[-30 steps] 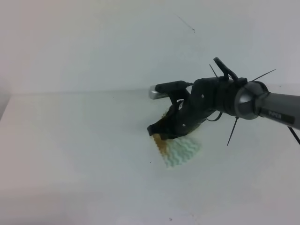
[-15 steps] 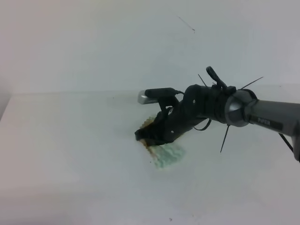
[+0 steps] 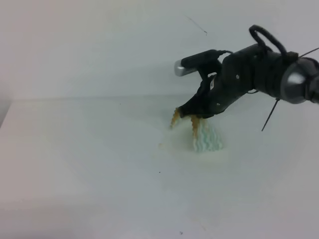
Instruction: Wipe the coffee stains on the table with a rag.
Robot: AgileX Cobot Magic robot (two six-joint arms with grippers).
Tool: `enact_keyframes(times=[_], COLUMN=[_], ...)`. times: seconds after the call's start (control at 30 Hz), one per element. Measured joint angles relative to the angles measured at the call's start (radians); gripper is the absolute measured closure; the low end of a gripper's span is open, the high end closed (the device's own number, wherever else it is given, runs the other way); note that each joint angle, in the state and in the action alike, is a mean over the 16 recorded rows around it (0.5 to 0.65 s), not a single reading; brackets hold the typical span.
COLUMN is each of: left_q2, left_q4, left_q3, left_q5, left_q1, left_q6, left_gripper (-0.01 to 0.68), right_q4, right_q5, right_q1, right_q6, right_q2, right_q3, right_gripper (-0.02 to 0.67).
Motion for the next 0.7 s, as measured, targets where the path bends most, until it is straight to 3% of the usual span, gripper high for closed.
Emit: enact_keyframes(times=[0.5, 0.7], left_q2=[0.002, 0.000], left_q4=[0.000, 0.000], left_q3=[-0.002, 0.000], left_q5=[0.001, 0.000], left_q1=[0.000, 0.000], left_q6=[0.000, 0.000], left_gripper=[0.675, 0.675], right_q4=[-0.030, -0.006], right_q5=[-0.264, -0.367], right_q1=[-0.100, -0.133], right_q6=[0.002, 0.002], right_q2=[-0.306, -0.342], right_q3=[0.437, 0.536], right_gripper=[0.634, 0.634])
